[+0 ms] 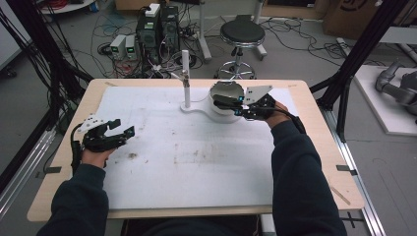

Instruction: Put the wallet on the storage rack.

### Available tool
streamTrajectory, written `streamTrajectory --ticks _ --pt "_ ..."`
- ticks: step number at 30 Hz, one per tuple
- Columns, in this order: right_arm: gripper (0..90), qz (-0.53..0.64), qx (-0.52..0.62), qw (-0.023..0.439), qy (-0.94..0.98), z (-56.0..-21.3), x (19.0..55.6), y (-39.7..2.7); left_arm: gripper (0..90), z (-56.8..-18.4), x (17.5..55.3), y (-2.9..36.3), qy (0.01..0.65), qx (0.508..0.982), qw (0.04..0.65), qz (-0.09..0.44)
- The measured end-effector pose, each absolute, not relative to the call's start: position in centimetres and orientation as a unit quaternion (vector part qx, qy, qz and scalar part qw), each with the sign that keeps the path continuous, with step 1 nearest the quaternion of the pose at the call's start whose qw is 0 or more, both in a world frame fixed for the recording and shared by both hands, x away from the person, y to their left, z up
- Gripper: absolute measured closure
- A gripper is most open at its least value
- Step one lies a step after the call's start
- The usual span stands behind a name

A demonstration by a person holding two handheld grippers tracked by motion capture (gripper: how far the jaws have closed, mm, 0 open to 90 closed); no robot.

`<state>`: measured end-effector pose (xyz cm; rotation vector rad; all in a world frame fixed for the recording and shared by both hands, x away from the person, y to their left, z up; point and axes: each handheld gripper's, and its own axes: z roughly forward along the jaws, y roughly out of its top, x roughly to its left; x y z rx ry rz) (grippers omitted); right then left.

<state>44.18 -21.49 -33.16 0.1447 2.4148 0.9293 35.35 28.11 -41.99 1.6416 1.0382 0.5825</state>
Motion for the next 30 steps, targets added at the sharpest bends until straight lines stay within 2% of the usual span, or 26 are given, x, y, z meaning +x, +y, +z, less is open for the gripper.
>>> streamTrajectory --ticks 4,6,8,11,15,18,22,25,26,30 --pt "50.9 0.356 0.092 0.265 0.892 -33.1 44.1 -21.5 29.4 -42.0 35.4 28.2 0.436 0.687 0.529 0.243" --pt "46.6 0.369 0.109 0.256 0.887 -33.0 44.1 -21.6 29.4 -42.0 35.4 28.1 0.437 0.686 0.528 0.243" --pt "46.4 0.375 0.108 0.256 0.884 -32.8 43.9 -21.7 29.4 -42.0 35.4 28.1 0.435 0.687 0.529 0.243" --pt "48.6 0.384 0.102 0.244 0.885 -32.7 43.7 -21.5 29.4 -42.0 35.4 28.1 0.435 0.687 0.528 0.244" --pt "56.8 0.369 0.096 0.231 0.895 -33.1 43.8 -21.1 29.4 -42.0 35.3 28.1 0.434 0.688 0.528 0.245" --pt "57.8 0.377 0.092 0.228 0.893 -33.1 43.8 -20.9 29.4 -42.0 35.4 28.1 0.435 0.687 0.528 0.243" --pt "72.9 0.373 0.088 0.224 0.896 -33.1 43.9 -20.8 29.4 -42.0 35.4 28.1 0.435 0.687 0.529 0.244" --pt "74.2 0.364 0.080 0.228 0.900 -33.3 44.0 -20.5 29.4 -42.0 35.3 28.1 0.434 0.688 0.528 0.245" --pt "73.2 0.361 0.079 0.228 0.901 -33.4 43.9 -20.3 29.5 -42.0 35.3 28.1 0.434 0.688 0.528 0.245" --pt "46.2 0.367 0.121 0.238 0.891 -33.3 43.9 -20.4 29.5 -41.9 35.3 28.2 0.435 0.685 0.531 0.245"
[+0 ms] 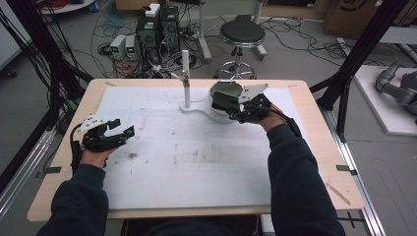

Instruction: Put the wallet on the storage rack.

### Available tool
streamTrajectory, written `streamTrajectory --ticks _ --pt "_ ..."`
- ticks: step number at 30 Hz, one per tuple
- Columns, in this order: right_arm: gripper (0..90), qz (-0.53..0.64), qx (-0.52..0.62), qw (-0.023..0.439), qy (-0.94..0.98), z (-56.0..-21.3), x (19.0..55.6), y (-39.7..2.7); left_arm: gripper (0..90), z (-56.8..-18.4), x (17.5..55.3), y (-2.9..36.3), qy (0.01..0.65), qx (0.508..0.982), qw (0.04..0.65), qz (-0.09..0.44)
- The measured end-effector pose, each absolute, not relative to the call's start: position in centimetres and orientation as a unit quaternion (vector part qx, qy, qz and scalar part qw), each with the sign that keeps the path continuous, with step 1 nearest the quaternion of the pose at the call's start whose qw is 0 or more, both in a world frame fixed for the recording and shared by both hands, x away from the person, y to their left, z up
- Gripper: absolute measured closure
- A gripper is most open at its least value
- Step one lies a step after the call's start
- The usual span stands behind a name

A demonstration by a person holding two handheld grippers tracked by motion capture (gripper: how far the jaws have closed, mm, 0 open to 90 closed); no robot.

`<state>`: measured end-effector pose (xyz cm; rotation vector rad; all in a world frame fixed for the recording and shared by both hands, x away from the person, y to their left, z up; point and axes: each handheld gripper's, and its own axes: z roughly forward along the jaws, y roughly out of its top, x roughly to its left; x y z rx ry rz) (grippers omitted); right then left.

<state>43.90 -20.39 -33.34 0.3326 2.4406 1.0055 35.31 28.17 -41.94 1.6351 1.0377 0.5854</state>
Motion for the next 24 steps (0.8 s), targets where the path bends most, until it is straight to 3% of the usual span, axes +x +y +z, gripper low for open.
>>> streamTrajectory --ticks 5,7,10,16,24 --pt "40.4 0.424 0.169 0.238 0.858 -32.0 43.0 -22.7 29.4 -42.0 35.3 28.2 0.435 0.686 0.530 0.245" --pt "38.6 0.446 0.193 0.261 0.834 -31.9 42.1 -24.0 29.4 -41.9 35.3 28.1 0.434 0.685 0.531 0.246" --pt "30.7 0.456 0.243 0.270 0.812 -32.3 40.8 -26.1 29.4 -41.9 35.3 28.1 0.431 0.684 0.533 0.249" --pt "25.1 0.436 0.318 0.278 0.795 -35.2 38.1 -29.7 18.5 -41.5 35.5 27.9 0.423 0.677 0.545 0.257" --pt "21.3 0.423 0.381 0.236 0.787 -39.9 36.3 -30.7 18.5 -41.4 35.7 27.4 0.421 0.683 0.538 0.257"
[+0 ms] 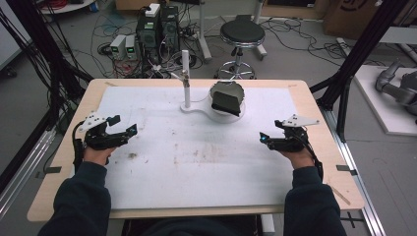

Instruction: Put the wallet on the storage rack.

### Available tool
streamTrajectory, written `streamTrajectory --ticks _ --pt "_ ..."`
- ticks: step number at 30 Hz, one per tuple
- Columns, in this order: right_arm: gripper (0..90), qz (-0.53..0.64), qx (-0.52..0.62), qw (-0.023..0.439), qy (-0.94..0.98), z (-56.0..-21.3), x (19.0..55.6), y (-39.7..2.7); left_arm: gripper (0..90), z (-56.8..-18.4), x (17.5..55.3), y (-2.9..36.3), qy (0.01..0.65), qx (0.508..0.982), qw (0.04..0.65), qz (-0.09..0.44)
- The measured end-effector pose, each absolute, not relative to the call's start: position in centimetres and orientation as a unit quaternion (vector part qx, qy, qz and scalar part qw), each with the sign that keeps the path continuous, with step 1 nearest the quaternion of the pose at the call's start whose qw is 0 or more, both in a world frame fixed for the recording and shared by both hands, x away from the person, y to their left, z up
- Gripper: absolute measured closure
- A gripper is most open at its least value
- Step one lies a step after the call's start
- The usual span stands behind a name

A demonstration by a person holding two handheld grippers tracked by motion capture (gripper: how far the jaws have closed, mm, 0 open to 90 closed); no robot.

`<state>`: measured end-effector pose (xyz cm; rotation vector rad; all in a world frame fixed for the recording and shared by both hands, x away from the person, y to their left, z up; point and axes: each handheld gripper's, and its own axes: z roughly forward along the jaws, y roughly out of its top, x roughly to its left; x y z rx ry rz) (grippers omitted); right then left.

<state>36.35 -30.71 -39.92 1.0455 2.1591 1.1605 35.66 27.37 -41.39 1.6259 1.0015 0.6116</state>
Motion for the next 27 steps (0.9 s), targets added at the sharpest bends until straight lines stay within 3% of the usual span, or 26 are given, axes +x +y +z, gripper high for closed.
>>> streamTrajectory --ticks 16,27 --pt "21.3 0.412 0.379 0.270 0.783 -40.32 35.42 -30.13 19.0 -41.41 35.26 27.16 0.417 0.690 0.535 0.250" --pt "21.3 0.406 0.381 0.269 0.786 -40.53 35.56 -30.01 19.0 -41.55 35.36 27.14 0.420 0.691 0.533 0.247"
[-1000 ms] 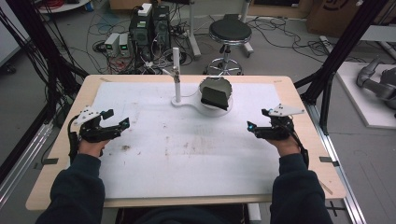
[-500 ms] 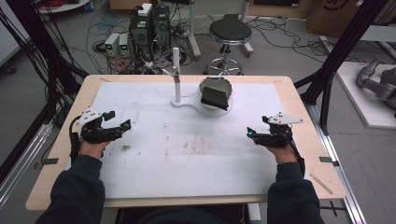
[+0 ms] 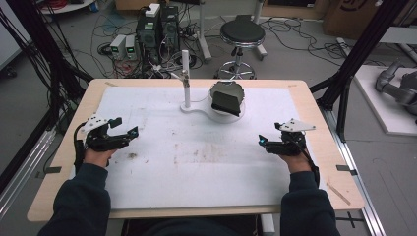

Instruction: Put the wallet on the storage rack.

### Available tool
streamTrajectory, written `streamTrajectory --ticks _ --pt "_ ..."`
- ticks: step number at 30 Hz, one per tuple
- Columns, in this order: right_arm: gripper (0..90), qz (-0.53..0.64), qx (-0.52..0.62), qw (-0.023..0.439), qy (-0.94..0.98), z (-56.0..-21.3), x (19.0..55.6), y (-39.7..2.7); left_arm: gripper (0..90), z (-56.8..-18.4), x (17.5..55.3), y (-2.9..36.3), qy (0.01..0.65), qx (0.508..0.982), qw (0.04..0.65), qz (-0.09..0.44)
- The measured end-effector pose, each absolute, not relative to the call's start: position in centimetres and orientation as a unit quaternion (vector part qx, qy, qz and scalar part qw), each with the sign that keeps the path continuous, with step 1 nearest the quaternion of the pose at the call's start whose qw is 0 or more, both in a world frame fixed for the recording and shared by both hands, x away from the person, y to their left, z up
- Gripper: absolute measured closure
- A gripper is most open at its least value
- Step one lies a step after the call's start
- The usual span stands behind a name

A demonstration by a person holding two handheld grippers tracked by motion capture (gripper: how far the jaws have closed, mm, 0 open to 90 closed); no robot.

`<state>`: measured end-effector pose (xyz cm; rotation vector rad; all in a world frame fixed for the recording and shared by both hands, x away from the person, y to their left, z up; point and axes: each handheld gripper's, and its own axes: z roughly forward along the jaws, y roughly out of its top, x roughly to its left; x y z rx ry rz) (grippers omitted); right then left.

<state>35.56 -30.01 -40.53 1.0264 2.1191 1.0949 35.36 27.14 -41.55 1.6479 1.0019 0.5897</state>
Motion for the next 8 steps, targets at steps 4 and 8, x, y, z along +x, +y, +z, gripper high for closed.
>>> streamTrajectory --ticks 4,8 --pt "21.3 0.405 0.378 0.270 0.788 -40.58 35.59 -30.07 19.1 -41.61 35.38 27.17 0.421 0.692 0.532 0.247" --pt "21.3 0.406 0.377 0.271 0.787 -40.58 35.60 -30.25 19.0 -41.71 35.39 27.12 0.423 0.693 0.530 0.247"
